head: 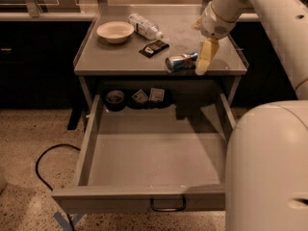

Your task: Place redbull can into top drawer

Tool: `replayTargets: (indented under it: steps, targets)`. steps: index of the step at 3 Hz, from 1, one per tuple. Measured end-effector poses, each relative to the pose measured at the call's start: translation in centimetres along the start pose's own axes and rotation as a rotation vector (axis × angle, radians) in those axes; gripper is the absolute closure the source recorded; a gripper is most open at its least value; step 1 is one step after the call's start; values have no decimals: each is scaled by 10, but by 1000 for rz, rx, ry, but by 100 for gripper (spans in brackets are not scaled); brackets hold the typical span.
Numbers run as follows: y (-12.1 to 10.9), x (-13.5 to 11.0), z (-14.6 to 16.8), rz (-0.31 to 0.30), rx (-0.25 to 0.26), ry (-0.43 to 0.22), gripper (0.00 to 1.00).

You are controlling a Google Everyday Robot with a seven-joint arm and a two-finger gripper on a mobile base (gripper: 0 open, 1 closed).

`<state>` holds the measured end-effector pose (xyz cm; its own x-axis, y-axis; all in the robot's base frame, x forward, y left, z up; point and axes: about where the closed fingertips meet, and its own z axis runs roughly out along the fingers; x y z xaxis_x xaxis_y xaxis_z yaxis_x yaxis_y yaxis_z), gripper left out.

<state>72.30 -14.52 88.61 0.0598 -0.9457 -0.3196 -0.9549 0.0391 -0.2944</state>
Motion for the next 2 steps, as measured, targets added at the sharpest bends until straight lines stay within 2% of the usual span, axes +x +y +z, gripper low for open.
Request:
replayTargets:
  steps: [2]
  targets:
    - [-15,0,50,-8,-65,-15,0]
